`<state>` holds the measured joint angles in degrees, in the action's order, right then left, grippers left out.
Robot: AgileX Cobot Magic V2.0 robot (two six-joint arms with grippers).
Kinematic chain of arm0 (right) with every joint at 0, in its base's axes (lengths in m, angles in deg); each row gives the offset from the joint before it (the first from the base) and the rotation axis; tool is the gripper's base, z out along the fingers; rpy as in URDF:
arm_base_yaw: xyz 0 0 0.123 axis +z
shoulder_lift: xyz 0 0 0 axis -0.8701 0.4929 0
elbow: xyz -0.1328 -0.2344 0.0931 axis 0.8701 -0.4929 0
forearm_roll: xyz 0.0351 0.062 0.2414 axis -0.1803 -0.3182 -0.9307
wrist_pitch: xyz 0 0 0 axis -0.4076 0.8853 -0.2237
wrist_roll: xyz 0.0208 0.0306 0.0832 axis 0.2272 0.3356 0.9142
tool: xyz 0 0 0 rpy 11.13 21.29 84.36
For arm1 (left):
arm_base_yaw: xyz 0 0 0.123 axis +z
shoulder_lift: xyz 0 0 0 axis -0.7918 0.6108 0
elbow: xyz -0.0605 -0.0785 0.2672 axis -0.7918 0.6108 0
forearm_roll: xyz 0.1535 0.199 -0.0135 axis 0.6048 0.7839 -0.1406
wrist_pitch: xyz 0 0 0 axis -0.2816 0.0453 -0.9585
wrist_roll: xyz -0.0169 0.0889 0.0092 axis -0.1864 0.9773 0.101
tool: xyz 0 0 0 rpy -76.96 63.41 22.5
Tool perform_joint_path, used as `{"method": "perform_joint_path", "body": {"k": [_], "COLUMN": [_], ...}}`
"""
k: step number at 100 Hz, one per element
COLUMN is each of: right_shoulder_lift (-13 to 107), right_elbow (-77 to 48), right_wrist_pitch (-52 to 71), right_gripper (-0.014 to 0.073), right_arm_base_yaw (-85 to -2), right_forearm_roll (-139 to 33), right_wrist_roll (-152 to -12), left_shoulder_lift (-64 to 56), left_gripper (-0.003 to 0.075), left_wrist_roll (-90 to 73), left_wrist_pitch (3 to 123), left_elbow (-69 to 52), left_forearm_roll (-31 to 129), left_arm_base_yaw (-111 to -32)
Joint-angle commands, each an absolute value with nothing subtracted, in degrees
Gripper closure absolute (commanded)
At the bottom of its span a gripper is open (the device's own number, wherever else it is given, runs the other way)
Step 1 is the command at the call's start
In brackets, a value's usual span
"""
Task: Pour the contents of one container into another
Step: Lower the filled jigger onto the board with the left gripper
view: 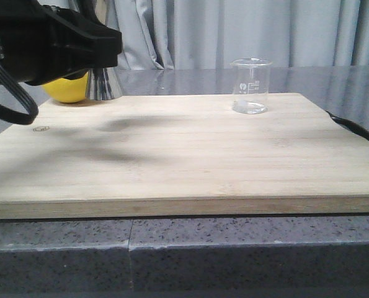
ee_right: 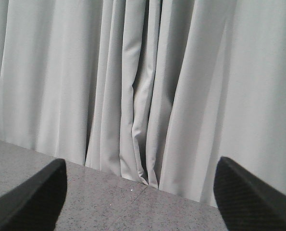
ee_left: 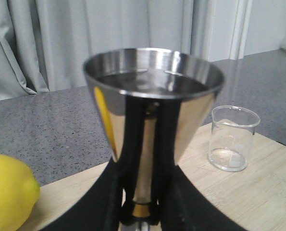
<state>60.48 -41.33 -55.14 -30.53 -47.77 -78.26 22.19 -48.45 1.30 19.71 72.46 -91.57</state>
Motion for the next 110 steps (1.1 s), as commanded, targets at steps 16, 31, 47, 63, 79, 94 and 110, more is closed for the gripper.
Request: {"method": "perform_joint_path", "body": {"k": [16, 31, 47, 63, 79, 94, 110], "right_shoulder_lift": [58.91, 58.91, 58.91, 58.91, 58.91, 58.91, 58.91], "right_elbow": [-40.02, -40.02, -40.02, -40.02, -40.02, -40.02, -40.02], "right_wrist_pitch": [-59.05, -59.05, -59.05, -59.05, -59.05, -59.05, -59.05], "right_gripper": [0.0026, 0.0026, 0.0026, 0.0026, 0.0026, 0.0026, 0.0026], "right_arm_base_yaw": [-30.48, -30.48, -30.48, -30.48, -30.48, -30.48, -30.48], "right_forearm_roll": [-46.55, -46.55, -46.55, -46.55, -46.55, -46.55, -46.55], "right_wrist_roll": [-78.50, -78.50, -78.50, -78.50, -78.50, -78.50, -78.50], "left_shoulder_lift": [20.30, 20.30, 20.30, 20.30, 20.30, 20.30, 20.30], "left_gripper": [0.0739, 0.0739, 0.0739, 0.0739, 0.0739, 0.0739, 0.0739], "left_wrist_roll": [-49.06, -52.97, -60.76, -63.99, -69.15, -73.27, -78.08], "left_wrist_pitch": [-2.85, -2.71, -2.96, -3.94, -6.23, -8.93, -11.41], "left_elbow": [17.96, 17.96, 17.96, 17.96, 17.96, 17.96, 17.90], "left_forearm_roll": [77.08, 82.50, 90.98, 95.71, 101.72, 107.73, 115.58], "left_arm_base_yaw": [-88.45, -86.86, -85.05, -83.08, -80.22, -77.06, -73.99]}}
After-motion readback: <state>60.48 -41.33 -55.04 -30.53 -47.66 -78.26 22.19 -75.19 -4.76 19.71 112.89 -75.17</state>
